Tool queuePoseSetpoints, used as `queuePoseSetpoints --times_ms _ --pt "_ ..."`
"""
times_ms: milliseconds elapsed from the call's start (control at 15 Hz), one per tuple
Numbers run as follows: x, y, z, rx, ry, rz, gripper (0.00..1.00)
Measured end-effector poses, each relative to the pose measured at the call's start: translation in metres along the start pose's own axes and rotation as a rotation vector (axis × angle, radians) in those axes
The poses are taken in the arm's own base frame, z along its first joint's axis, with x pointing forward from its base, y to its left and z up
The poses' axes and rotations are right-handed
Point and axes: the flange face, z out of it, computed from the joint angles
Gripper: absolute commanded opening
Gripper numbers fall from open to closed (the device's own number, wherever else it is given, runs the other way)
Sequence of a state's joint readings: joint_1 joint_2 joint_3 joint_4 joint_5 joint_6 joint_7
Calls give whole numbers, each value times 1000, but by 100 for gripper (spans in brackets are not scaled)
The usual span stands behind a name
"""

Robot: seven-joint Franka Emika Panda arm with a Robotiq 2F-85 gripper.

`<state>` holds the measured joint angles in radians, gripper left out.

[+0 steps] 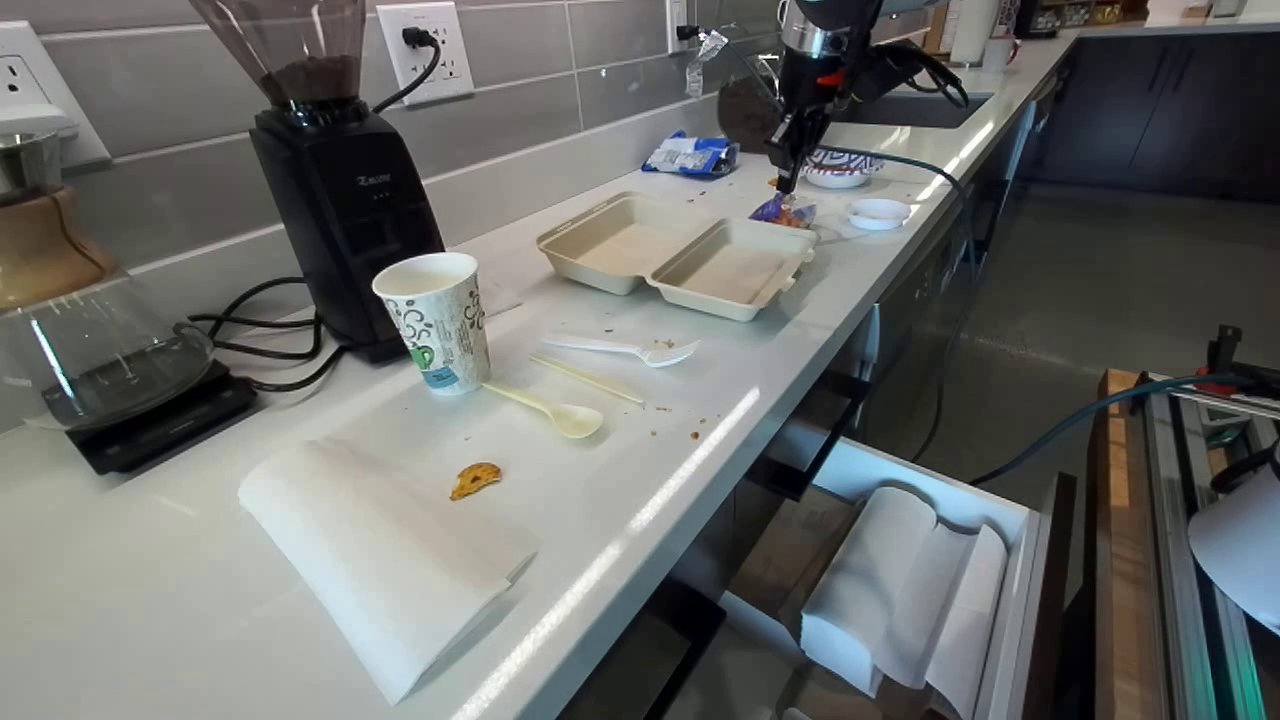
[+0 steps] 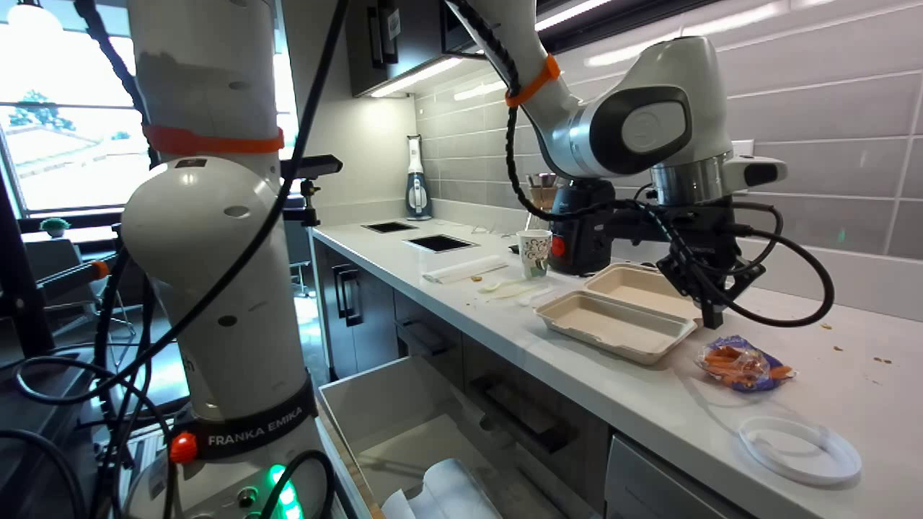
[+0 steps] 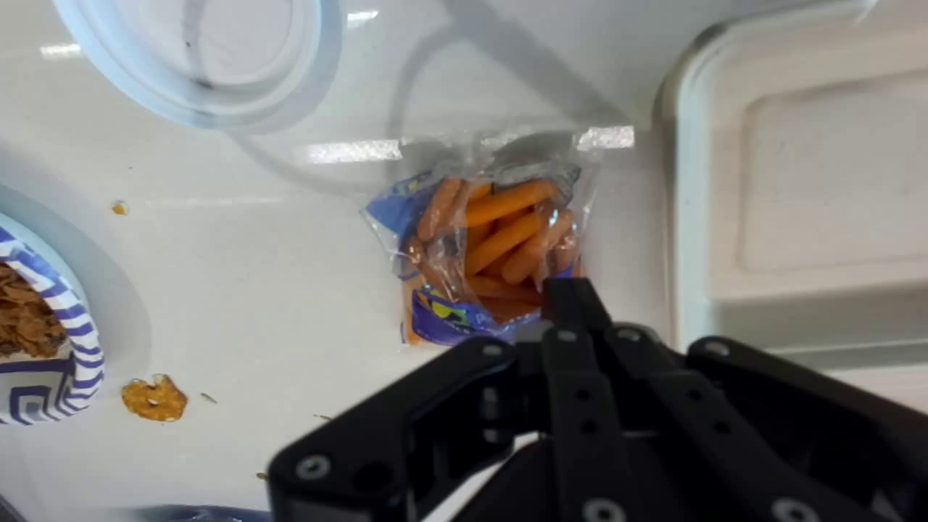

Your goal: Put one orange object on the spoon

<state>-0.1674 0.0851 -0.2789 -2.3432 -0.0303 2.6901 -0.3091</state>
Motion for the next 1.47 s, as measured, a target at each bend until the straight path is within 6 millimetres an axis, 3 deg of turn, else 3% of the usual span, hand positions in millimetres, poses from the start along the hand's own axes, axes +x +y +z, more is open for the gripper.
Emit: queuePoseSetpoints --times_ms 133,533,733,867,1267,1467 --pt "-9 10 -2 -13 -9 16 0" --pt "-74 66 3 -19 -65 106 0" --pt "-90 83 -4 -16 -42 116 0" --pt "-87 80 -11 -6 0 101 0" --pt "-55 38 -19 75 84 42 0" --pt "-57 39 -17 91 97 29 0"
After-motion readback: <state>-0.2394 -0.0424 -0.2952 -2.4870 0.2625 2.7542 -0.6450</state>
